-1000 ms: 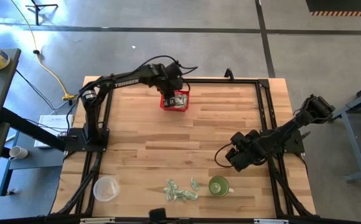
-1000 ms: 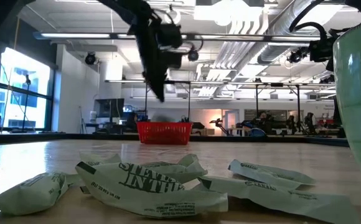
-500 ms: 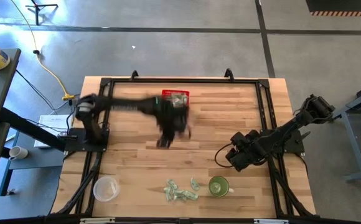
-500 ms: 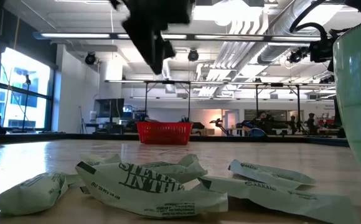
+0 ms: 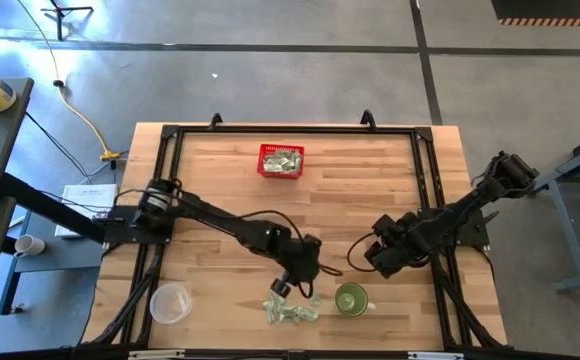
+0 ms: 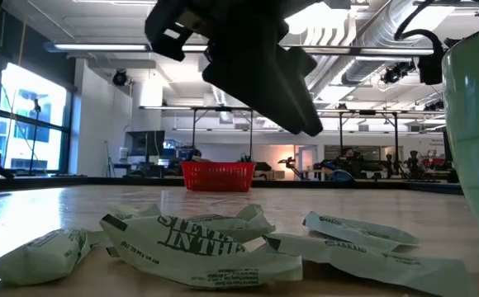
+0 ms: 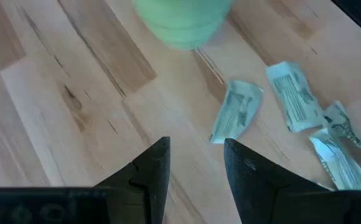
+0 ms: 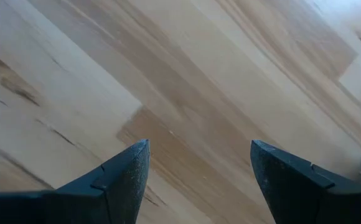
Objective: Pick and place items into bin
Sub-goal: Put the light green stevia packet into the red bin
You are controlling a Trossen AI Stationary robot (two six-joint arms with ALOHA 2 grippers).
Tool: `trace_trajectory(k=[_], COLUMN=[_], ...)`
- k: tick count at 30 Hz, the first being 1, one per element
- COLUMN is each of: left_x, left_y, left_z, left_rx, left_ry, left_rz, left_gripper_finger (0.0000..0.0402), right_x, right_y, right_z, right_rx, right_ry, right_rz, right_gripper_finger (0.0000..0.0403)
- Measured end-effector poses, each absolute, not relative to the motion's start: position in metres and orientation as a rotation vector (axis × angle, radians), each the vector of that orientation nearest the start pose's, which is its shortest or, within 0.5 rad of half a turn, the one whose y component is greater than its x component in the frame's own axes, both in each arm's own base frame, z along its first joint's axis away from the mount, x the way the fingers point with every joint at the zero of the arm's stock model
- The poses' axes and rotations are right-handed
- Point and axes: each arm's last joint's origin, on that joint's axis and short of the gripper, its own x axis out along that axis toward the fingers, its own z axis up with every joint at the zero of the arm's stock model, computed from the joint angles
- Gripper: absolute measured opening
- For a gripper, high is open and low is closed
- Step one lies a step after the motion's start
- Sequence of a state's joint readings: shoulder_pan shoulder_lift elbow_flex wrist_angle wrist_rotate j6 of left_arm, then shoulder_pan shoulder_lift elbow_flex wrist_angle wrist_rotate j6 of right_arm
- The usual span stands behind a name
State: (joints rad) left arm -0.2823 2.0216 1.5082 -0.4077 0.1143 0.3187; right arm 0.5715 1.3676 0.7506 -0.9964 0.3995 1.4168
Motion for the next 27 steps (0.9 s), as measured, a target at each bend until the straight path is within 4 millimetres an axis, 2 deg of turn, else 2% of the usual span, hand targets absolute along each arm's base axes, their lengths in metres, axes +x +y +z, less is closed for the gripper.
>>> trace_trajectory(k=[9, 19, 27], left_x=[0.419, 0.427, 0.43], left_y=[-0.166, -0.167, -0.169], left_z=[0.177, 0.143, 0.132], left_rx=[0.435, 0.456, 0.461], left_ry=[0.791, 0.835, 0.84], left_rz=[-0.561, -0.481, -0.529], left_gripper_finger=[0.0184, 0.0184, 0.0176], right_x=[0.156, 0.156, 0.155], right_y=[0.102, 0.104, 0.104], right_z=[0.176, 0.176, 0.176], right_rx=[0.386, 0.375, 0.371], right_ry=[1.217, 1.21, 1.211], right_rz=[-0.859, -0.85, -0.848], right_gripper_finger=[0.027, 0.027, 0.027])
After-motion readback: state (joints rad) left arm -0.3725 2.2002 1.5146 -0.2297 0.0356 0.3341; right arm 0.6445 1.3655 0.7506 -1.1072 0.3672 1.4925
